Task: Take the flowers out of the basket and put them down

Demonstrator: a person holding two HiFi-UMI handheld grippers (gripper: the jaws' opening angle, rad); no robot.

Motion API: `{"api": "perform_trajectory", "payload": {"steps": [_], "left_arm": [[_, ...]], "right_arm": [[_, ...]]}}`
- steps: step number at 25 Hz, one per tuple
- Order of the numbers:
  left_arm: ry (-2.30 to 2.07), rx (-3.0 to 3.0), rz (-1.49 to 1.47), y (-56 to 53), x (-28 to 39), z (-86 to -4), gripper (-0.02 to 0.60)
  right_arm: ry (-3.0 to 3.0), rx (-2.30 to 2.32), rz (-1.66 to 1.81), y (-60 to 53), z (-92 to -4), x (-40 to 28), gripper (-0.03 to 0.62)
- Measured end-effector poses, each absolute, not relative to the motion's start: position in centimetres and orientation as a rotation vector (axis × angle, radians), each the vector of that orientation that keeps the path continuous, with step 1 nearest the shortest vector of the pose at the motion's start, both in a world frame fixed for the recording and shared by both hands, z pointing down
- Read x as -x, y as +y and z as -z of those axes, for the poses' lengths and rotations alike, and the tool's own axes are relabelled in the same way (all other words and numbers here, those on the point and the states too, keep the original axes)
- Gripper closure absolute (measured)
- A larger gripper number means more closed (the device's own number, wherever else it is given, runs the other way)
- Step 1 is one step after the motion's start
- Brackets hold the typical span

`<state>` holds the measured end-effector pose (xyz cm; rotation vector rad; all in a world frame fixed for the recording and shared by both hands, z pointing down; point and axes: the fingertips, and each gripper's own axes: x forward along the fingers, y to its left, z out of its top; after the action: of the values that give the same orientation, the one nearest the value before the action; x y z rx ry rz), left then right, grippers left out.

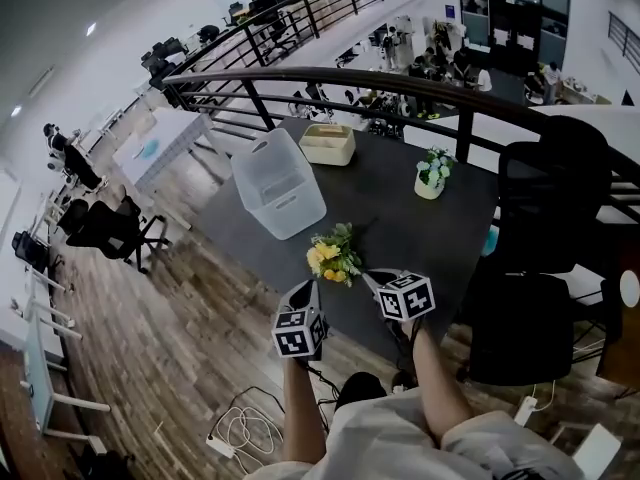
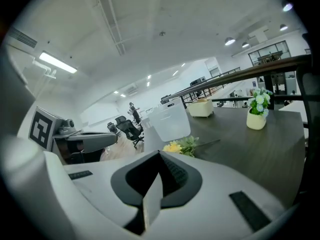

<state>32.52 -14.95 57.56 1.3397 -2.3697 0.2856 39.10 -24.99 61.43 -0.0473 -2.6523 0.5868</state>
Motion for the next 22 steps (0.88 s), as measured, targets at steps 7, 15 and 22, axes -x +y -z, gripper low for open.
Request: {"api": "perform_trajectory", "payload": {"steps": [7, 15, 22], "left_arm": [[-2.351, -1.287, -0.249, -13.0, -32.3, -59.1, 0.557], [-2.372, -1.281, -0.321, -12.4, -33.0, -59.3, 0.558], [-2.386, -1.244, -0.371, -12.9, -34.5, -59.8, 0.557]], "right_arm": [[-2.654, 0.082, -0.6, -25.1, -61.3, -38.6, 0.592], [-2.644, 0.113, -0.638, -25.1, -61.6, -38.0, 0.592], [-2.649, 0.061, -0.66, -24.1, -62.2, -40.4, 0.593]]}}
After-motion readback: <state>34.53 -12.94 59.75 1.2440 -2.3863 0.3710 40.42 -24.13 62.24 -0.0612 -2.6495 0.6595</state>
